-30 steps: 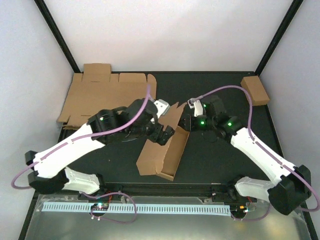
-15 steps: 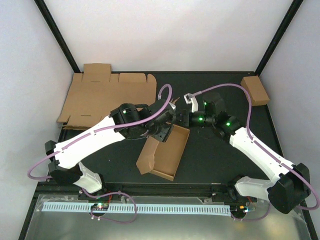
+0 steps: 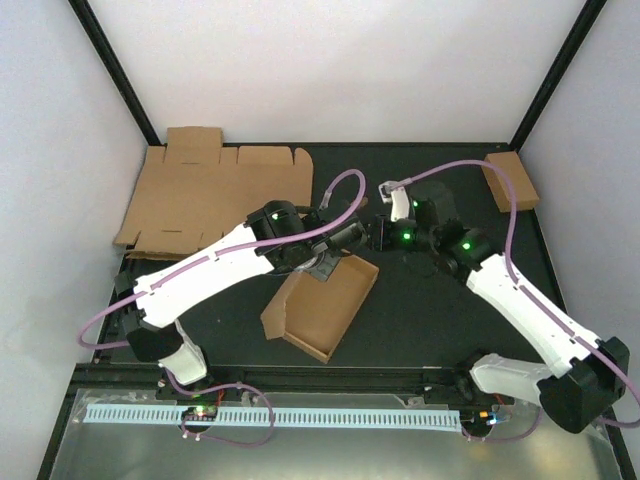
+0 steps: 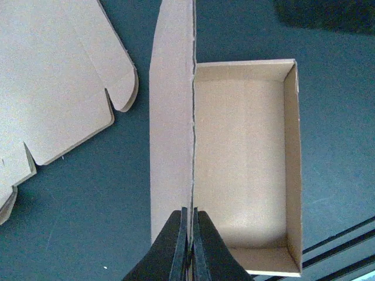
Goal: Fold the paper box
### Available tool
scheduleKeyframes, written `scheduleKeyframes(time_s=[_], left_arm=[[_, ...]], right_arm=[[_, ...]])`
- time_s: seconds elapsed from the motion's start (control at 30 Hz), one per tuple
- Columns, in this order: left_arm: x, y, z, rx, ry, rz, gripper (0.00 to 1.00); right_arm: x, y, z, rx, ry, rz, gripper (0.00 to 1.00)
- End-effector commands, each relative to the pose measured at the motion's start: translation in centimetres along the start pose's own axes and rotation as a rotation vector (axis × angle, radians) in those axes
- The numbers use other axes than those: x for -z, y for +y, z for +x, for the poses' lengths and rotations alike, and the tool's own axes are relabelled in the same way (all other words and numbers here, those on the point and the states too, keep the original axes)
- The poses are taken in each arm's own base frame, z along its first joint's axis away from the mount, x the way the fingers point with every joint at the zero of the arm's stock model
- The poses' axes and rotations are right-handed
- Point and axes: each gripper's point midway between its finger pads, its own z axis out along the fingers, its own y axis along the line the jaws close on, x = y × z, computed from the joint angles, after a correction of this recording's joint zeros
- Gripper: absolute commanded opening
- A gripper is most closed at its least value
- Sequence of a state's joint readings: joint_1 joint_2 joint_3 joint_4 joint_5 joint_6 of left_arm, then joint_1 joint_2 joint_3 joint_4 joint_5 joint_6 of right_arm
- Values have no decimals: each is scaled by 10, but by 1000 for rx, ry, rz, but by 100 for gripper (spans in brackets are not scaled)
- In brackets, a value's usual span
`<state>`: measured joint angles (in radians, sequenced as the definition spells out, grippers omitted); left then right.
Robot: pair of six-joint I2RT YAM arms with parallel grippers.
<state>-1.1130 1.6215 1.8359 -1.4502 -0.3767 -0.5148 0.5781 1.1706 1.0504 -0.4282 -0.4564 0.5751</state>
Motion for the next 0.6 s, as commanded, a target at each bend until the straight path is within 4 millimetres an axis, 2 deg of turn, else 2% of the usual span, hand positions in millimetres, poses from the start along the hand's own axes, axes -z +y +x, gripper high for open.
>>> scheduleKeyframes(time_s=[0.0, 0.13, 0.2, 0.23, 0.3, 0.37, 0.4, 0.47, 0.57], left_arm=[[19, 10, -11, -55, -45, -18, 1], [38, 14, -28, -109, -148, 22, 1], [45, 18, -40, -109, -199, 78, 1], [50, 18, -45, -115, -222, 132, 1], [58, 21, -56, -117, -266, 243, 1], [65, 22, -62, -128, -308, 325, 2], [68, 22, -63, -140, -319, 363, 2], [68, 20, -62, -164, -306, 415, 2], [57, 16, -53, -207, -232, 443, 2]], right_arm=[[29, -31, -9, 110, -79, 243, 30], [45, -59, -1, 208, -152, 365, 30], [50, -69, 5, 257, -198, 388, 35], [50, -67, 9, 309, -221, 358, 44], [47, -52, 24, 475, -253, 234, 70], [58, -48, 26, 541, -355, 208, 75], [66, -47, 24, 554, -409, 213, 84], [81, -38, 19, 600, -496, 198, 93], [80, -19, 8, 664, -485, 147, 100]])
